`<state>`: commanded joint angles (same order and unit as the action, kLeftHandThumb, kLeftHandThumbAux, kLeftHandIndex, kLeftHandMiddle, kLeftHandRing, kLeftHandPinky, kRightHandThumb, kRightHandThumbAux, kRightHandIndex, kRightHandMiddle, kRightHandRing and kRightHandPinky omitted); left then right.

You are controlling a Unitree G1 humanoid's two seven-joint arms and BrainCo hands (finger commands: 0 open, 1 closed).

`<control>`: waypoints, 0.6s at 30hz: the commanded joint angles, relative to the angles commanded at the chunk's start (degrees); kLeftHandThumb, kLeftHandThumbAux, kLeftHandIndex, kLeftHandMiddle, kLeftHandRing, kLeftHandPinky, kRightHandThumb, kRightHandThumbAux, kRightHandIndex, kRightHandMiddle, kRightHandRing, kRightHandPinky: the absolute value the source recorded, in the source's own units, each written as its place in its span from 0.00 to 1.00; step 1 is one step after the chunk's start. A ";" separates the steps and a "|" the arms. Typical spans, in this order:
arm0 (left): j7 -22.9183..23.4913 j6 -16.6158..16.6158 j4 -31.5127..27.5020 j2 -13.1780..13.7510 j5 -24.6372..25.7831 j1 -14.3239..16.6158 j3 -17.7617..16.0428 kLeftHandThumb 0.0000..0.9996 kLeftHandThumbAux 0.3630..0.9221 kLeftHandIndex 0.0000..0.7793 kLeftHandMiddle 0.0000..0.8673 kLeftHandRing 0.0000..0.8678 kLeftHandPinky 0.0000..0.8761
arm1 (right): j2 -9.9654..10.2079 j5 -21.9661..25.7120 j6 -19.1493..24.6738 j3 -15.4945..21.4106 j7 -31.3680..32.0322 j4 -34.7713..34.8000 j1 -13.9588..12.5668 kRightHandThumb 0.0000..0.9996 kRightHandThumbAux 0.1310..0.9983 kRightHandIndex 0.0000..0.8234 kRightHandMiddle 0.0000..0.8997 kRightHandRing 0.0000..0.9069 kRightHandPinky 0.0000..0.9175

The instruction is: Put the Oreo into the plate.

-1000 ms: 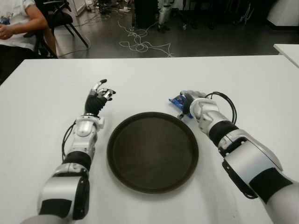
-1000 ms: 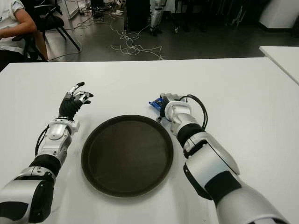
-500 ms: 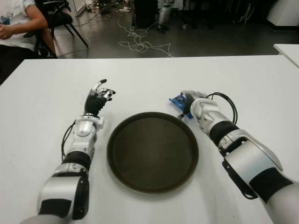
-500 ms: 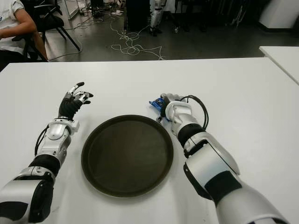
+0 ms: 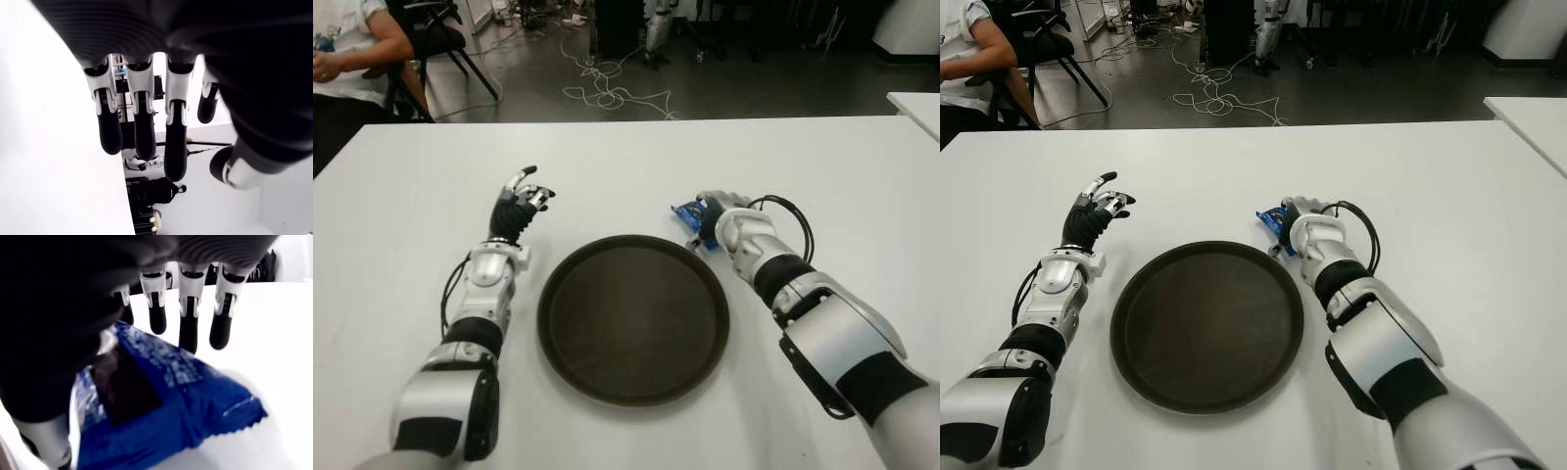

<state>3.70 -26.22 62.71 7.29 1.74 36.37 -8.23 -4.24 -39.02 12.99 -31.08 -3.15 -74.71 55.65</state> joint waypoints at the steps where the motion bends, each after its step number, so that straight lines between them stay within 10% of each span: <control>1: 0.07 0.03 0.00 0.01 0.07 0.02 -0.04 0.94 0.48 0.20 0.53 0.32 0.37 | 0.01 0.03 -0.05 0.06 -0.13 -0.06 -0.04 0.00 0.73 0.31 0.32 0.32 0.34; 18: 1.15 -0.40 -0.39 0.01 0.89 -0.34 -0.56 0.94 0.48 0.21 0.53 0.34 0.38 | -0.27 0.56 0.00 1.10 -1.12 0.63 0.48 0.00 0.78 0.35 0.33 0.35 0.36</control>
<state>4.85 -26.62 62.32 7.29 2.62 36.04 -8.79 -4.51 -38.45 12.98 -29.99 -4.27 -74.07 56.12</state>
